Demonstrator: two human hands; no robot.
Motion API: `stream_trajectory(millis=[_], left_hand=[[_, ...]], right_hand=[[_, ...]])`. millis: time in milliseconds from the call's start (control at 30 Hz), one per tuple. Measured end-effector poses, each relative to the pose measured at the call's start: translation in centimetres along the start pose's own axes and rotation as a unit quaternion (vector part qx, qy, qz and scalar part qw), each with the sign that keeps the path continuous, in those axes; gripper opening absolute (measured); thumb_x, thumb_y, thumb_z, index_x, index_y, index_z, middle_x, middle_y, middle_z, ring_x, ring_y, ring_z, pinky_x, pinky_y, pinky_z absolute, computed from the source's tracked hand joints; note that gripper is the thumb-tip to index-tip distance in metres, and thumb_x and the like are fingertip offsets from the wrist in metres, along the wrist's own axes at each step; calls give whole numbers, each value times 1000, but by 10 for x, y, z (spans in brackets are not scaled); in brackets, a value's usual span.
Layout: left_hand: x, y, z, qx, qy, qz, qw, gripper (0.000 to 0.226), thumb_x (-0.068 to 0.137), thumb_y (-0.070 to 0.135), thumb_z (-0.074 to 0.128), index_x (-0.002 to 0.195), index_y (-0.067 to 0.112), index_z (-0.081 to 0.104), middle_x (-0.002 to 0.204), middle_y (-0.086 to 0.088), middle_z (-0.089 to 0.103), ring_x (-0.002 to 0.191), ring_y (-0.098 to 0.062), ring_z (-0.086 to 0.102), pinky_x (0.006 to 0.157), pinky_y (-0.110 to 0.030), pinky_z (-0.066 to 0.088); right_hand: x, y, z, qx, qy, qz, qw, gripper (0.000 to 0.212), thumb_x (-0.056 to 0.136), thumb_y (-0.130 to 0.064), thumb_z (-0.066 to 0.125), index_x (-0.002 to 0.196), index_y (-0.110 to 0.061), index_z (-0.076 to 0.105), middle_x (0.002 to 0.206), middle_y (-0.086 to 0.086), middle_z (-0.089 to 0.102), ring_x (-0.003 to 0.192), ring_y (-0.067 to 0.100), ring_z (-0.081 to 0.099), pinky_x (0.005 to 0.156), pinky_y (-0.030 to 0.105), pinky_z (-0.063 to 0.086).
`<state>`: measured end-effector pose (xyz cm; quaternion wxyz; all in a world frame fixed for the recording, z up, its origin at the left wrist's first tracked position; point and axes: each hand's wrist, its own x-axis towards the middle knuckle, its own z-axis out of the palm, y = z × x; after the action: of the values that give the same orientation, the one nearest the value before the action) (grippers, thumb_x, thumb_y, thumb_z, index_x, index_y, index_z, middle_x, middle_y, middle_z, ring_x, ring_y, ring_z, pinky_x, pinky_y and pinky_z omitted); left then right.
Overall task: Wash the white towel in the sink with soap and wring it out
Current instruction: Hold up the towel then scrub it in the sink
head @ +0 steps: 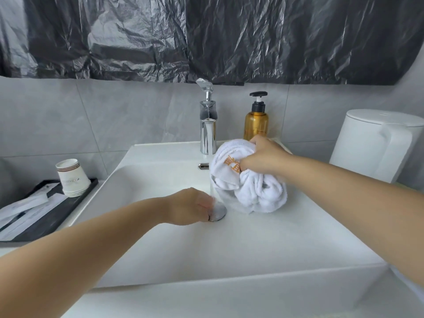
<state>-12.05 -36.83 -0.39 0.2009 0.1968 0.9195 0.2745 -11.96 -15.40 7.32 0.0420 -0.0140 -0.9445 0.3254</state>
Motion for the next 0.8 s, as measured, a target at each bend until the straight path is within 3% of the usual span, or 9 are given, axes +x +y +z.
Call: stream_trajectory(millis=[33, 100, 167, 300, 400, 533, 633, 700, 800], left_hand=[[-3, -4, -3, -124, 11, -11, 992, 70, 66, 31, 72, 132, 12, 58, 108, 6, 70, 106, -15, 63, 102, -34, 49], [-12, -7, -7, -284, 7, -24, 959, 72, 65, 28, 74, 133, 12, 55, 112, 5, 73, 108, -12, 67, 98, -36, 52], [-22, -7, -5, -320, 6, -34, 947, 68, 72, 28, 76, 133, 9, 51, 115, -2, 74, 108, -14, 70, 91, -36, 56], [-29, 1, 0, -347, 141, -63, 925, 29, 96, 21, 65, 117, 4, 54, 95, -5, 77, 90, -20, 76, 84, -38, 60], [-34, 13, -6, -346, 171, -70, 920, 9, 98, 16, 60, 99, 8, 55, 85, -6, 75, 80, -23, 76, 78, -37, 62], [-44, 21, -28, -311, 206, -95, 923, 8, 90, 6, 62, 92, 11, 55, 77, -5, 73, 69, -23, 75, 67, -30, 59], [-50, 11, -48, -295, 270, -125, 908, 15, 83, -1, 62, 93, 9, 59, 70, -6, 71, 60, -21, 71, 60, -26, 55], [-55, -1, -55, -273, 314, -154, 896, 15, 83, -2, 59, 96, 6, 61, 70, -8, 70, 57, -20, 69, 54, -24, 53], [-64, -20, -58, -209, 324, -226, 895, 12, 90, 5, 57, 98, 3, 66, 80, -13, 75, 52, -17, 68, 50, -23, 50]], right_hand=[[-3, -1, 4, 12, -54, -19, 998, 75, 75, -28, 78, 137, -20, 36, 121, 0, 51, 105, 18, 53, 76, 27, 45], [-10, 2, 15, 48, -190, -24, 980, 99, 70, -30, 83, 149, -26, 23, 134, 0, 47, 115, 18, 55, 95, 34, 49], [-15, 10, 25, 93, -263, -4, 960, 86, 78, -23, 80, 147, -20, 29, 135, 3, 52, 117, 20, 58, 100, 41, 50], [-19, 21, 36, 197, -203, 23, 959, 37, 87, -17, 73, 119, -10, 57, 119, 11, 66, 107, 24, 66, 88, 35, 50], [-25, 15, 40, 259, -179, 52, 948, 27, 89, -14, 71, 113, -3, 65, 107, 14, 73, 97, 26, 70, 79, 35, 52], [-27, -1, 29, 299, -121, 65, 944, 16, 84, -12, 75, 97, -8, 67, 88, 6, 73, 74, 19, 68, 62, 24, 50], [-19, 0, 7, 315, -39, 68, 946, 13, 82, -10, 76, 89, -12, 65, 85, 7, 67, 72, 20, 63, 62, 25, 49], [-14, 9, -1, 285, -1, 71, 956, 13, 80, -13, 77, 88, -12, 66, 86, 8, 66, 76, 22, 62, 67, 27, 49], [-12, 30, 5, 75, 9, 83, 994, 30, 80, -24, 76, 66, -13, 53, 66, 4, 52, 63, 21, 52, 56, 22, 38]])
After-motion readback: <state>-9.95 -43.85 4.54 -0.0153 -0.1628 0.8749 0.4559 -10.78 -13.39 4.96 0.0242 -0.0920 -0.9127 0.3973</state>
